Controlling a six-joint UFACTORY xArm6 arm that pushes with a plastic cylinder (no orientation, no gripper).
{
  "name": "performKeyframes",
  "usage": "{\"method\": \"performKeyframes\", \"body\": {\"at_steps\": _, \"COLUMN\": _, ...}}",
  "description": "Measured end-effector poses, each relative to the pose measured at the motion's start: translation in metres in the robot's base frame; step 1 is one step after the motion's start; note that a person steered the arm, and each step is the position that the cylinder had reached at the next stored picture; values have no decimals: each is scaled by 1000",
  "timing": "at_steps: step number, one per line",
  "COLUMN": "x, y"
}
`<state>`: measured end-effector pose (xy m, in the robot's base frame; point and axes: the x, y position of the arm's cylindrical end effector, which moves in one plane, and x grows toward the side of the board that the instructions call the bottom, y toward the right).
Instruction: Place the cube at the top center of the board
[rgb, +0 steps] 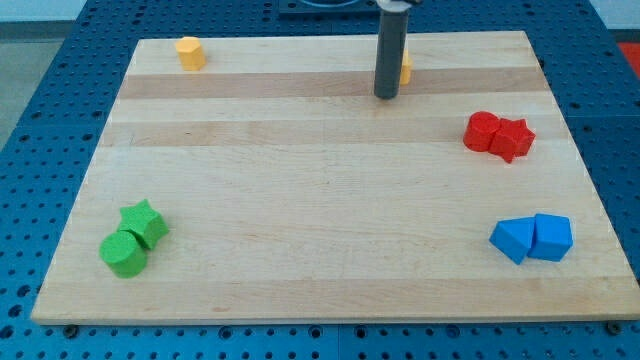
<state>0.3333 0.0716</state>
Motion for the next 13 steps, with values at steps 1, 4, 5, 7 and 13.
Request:
{"method": "performKeyframes", "body": {"at_steps": 1, "x": 55, "y": -3}}
{"method": "performKeyframes", "body": {"at_steps": 4, "x": 209, "y": -10}}
{"method": "performKeyframes", "body": {"at_steps": 5, "x": 257, "y": -5}}
{"method": "performKeyframes", "body": {"at_steps": 7, "x": 276, "y": 103}}
{"method": "performKeyframes", "body": {"at_steps": 13, "x": 238, "y": 178}}
